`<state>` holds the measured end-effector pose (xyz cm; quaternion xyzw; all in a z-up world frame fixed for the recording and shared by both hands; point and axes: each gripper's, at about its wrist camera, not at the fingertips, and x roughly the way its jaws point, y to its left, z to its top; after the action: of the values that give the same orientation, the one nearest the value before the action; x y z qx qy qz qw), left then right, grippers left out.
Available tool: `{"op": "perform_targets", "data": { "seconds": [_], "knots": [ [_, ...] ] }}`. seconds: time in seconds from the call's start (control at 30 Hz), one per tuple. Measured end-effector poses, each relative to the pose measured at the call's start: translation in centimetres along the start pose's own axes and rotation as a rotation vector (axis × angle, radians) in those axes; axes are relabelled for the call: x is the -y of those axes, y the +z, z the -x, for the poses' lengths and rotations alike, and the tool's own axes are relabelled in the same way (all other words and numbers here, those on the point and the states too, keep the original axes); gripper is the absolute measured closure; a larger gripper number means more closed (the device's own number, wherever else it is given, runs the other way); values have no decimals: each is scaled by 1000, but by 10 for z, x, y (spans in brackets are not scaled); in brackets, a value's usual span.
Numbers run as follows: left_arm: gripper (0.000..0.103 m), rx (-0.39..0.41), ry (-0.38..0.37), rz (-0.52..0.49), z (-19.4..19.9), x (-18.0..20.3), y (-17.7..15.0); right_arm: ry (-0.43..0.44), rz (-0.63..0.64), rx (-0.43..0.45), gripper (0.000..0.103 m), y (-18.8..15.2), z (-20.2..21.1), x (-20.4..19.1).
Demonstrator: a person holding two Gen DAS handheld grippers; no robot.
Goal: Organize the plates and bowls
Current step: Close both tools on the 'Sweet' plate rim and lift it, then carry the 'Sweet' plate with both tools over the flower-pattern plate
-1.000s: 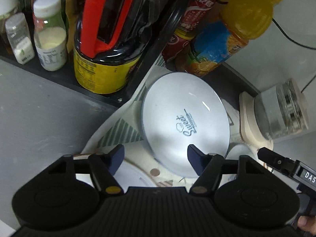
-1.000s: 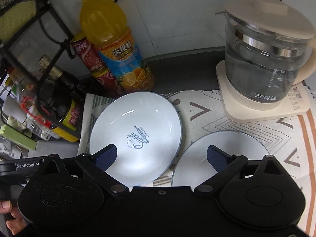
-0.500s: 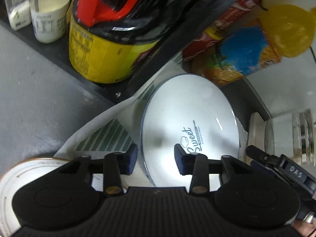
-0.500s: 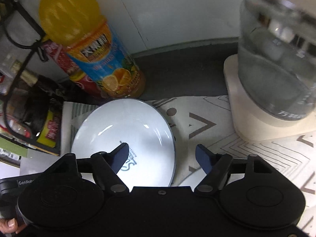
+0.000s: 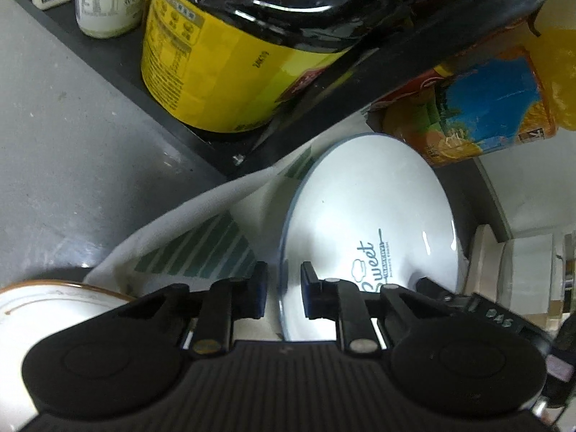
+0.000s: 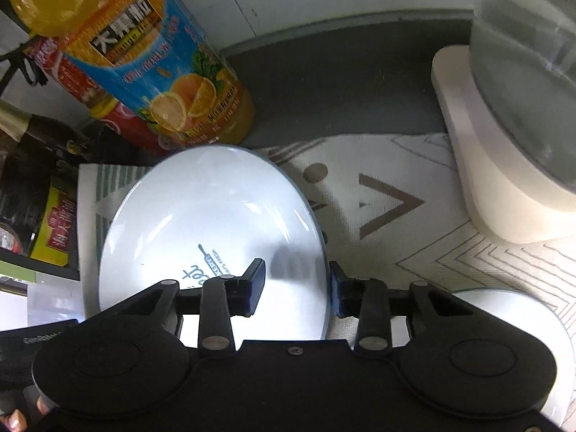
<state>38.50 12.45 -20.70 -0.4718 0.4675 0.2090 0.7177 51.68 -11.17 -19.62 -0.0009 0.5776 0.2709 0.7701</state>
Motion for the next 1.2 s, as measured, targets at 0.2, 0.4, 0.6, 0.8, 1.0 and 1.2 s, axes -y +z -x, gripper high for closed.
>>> {"op": "perform_targets", "data": {
  "seconds": [0.2, 0.4, 0.6, 0.8, 1.0, 1.2],
  "knots": [
    [92, 6, -6, 12, -4, 1, 1, 15, -3, 9, 72, 1, 0, 3],
    [92, -4, -24, 16, -3, -2, 0, 37, -60, 16, 86, 3, 6, 15],
    [93, 16, -39, 10, 11, -4, 0, 78, -58, 31, 92, -4, 20, 14],
    [98, 14, -57, 30, 22, -11, 4, 128, -72, 66, 97, -15, 35, 13],
    [98, 15, -64, 21, 35, -16, 3, 147, -68, 76, 97, -24, 46, 7],
    [98, 19, -47, 14, 48, -16, -2, 169, -69, 94, 97, -33, 59, 2]
  ]
}}
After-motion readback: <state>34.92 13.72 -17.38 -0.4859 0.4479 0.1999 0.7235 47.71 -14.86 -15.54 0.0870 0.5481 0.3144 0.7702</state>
